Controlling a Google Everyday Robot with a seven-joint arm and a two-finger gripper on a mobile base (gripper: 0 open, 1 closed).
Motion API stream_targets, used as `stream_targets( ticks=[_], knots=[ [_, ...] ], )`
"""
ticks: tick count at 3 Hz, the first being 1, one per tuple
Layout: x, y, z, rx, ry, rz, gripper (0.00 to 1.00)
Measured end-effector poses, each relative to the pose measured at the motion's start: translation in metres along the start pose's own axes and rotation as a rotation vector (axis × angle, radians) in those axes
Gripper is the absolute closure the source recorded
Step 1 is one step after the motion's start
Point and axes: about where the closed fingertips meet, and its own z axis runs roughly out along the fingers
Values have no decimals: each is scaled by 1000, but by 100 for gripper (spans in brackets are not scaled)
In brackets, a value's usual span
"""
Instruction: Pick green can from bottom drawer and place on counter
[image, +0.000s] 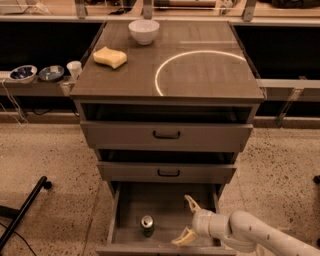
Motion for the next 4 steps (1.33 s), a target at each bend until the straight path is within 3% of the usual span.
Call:
stream_targets(
  ticks=[1, 2, 4],
  knots=[
    [47, -8, 30, 14, 101, -20, 0],
    [70, -11, 51, 18, 106, -22, 0],
    [86, -6, 98, -12, 92, 12, 0]
  ],
)
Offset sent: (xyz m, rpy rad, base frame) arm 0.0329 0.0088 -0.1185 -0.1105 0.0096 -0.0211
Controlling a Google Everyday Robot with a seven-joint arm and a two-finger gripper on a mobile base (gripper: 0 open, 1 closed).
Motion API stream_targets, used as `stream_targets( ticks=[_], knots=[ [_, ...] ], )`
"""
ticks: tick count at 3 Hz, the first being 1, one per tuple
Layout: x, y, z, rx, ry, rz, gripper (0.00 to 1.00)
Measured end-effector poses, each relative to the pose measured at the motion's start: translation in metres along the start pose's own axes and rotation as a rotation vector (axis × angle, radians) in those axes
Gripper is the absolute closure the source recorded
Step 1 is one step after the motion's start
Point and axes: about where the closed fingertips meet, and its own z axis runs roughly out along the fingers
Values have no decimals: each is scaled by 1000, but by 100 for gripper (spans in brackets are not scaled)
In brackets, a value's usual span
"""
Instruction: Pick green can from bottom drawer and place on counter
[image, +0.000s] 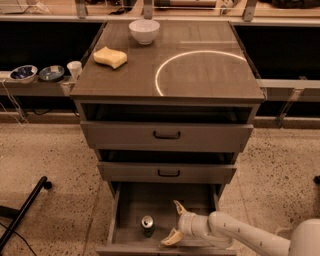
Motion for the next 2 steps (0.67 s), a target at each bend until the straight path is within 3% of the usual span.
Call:
stream_targets(
  ticks=[2],
  knots=[
    [-2, 18, 60, -94, -20, 12, 0]
  ],
)
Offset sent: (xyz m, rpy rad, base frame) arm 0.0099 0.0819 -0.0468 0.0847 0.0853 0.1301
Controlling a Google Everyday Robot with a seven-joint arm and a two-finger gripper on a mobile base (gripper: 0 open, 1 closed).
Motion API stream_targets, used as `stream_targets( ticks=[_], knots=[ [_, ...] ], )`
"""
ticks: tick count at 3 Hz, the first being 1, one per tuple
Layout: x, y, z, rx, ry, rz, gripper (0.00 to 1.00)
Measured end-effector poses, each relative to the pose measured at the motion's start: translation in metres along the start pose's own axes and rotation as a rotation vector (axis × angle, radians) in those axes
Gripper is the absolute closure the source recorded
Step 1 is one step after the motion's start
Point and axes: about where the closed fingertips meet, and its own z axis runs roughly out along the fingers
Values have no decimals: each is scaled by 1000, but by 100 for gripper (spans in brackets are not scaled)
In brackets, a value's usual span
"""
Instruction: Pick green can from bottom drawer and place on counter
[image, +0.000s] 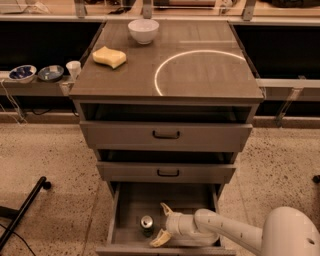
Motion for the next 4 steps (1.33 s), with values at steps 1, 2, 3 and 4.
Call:
stream_targets(
  ticks=[1, 2, 3, 4],
  knots=[
    [-9, 8, 28, -74, -41, 5, 0],
    [-22, 9, 54, -134, -96, 24, 25],
    [-16, 5, 68, -149, -97, 47, 49],
    [-17, -2, 62, -142, -179, 80, 72]
  ],
)
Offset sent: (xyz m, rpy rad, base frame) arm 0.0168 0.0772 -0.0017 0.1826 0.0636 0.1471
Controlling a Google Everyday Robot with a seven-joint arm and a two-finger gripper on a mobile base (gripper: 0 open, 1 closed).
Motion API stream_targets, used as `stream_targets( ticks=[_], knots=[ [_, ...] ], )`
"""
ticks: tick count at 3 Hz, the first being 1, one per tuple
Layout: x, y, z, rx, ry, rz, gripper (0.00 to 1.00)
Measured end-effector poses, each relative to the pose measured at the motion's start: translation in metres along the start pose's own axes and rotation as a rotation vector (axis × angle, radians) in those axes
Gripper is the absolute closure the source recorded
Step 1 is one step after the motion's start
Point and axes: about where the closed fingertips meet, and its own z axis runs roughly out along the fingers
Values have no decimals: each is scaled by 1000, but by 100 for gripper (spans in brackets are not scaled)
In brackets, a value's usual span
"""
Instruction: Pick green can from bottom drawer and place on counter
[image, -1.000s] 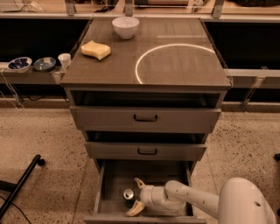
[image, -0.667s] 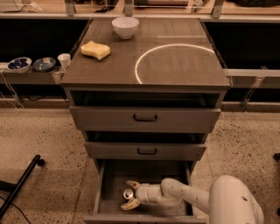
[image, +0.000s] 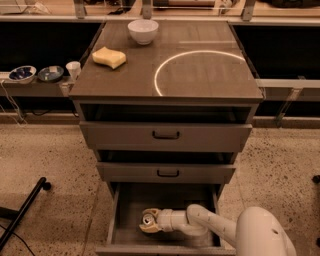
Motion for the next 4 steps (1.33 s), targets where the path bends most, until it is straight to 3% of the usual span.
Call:
stream_targets(
  ticks=[1, 2, 3, 4],
  knots=[
    [-76, -8, -48, 17, -74, -113, 100],
    [-150, -4, -86, 58, -33, -219, 100],
    [-210, 23, -98, 46, 41, -270, 100],
    [-228, 49, -103, 1, 73, -313, 100]
  ],
)
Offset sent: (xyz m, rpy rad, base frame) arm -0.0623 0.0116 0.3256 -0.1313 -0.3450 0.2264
